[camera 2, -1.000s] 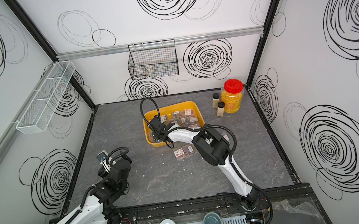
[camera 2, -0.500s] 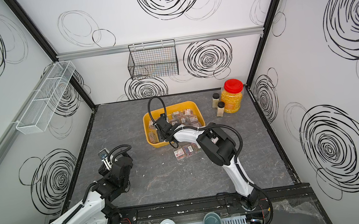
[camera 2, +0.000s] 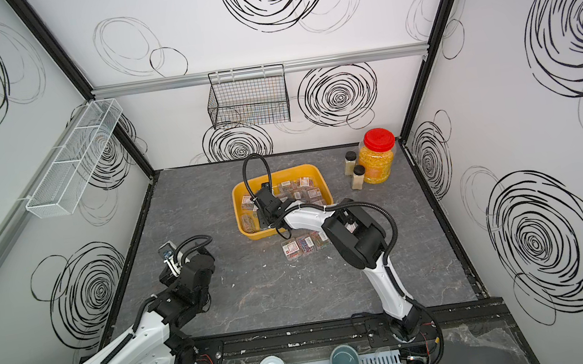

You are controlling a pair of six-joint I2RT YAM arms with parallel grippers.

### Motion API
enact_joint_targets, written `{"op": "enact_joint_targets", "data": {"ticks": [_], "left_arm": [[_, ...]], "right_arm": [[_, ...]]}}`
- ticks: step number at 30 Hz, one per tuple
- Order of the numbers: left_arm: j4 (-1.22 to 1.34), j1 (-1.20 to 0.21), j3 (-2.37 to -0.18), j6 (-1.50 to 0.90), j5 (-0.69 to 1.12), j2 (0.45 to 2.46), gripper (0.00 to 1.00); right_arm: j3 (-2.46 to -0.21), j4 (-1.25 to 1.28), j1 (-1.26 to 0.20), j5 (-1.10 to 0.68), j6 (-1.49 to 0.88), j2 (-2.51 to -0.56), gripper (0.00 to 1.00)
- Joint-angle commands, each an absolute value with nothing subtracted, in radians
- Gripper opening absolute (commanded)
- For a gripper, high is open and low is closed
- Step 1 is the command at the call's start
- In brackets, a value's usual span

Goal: Take the paper clips out of the storage box
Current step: Pick up the boxed paper clips from the storage box.

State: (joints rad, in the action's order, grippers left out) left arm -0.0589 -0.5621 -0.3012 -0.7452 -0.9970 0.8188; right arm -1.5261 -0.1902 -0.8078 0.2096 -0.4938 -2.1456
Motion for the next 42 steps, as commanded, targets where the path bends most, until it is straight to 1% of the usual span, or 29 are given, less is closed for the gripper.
{"op": "enact_joint_targets", "data": {"ticks": [1, 15, 23, 30, 35, 39, 42], "left_arm": [[-0.058, -0.564, -0.314, -0.762, -1.033, 0.807, 0.99], [-0.052, -0.566, -0.309, -0.757, -1.031, 0.798, 0.99], [-0.048, -0.571, -0.301, -0.756, -1.034, 0.782, 0.99], [-0.057, -0.575, -0.308, -0.762, -1.041, 0.795, 0.99], [-0.059, -0.577, -0.304, -0.766, -1.044, 0.783, 0.99], [-0.050, -0.579, -0.302, -0.759, -1.040, 0.784, 0.99], [-0.052, -0.589, -0.306, -0.759, -1.049, 0.792, 0.99]], "right_arm": [[-1.565, -0.230, -0.803, 0.217, -0.483, -2.134, 0.43], [-1.460, -0.181, -0.816, 0.197, -0.508, -1.988, 0.38], [-1.397, -0.165, -0.842, 0.221, -0.520, -1.917, 0.36], [-1.302, -0.165, -0.910, 0.299, -0.548, -1.816, 0.36], [-1.178, -0.147, -0.976, 0.385, -0.583, -1.705, 0.36], [-1.064, -0.113, -1.011, 0.396, -0.619, -1.632, 0.37], [-1.004, -0.115, -1.033, 0.436, -0.653, -1.601, 0.37]]}}
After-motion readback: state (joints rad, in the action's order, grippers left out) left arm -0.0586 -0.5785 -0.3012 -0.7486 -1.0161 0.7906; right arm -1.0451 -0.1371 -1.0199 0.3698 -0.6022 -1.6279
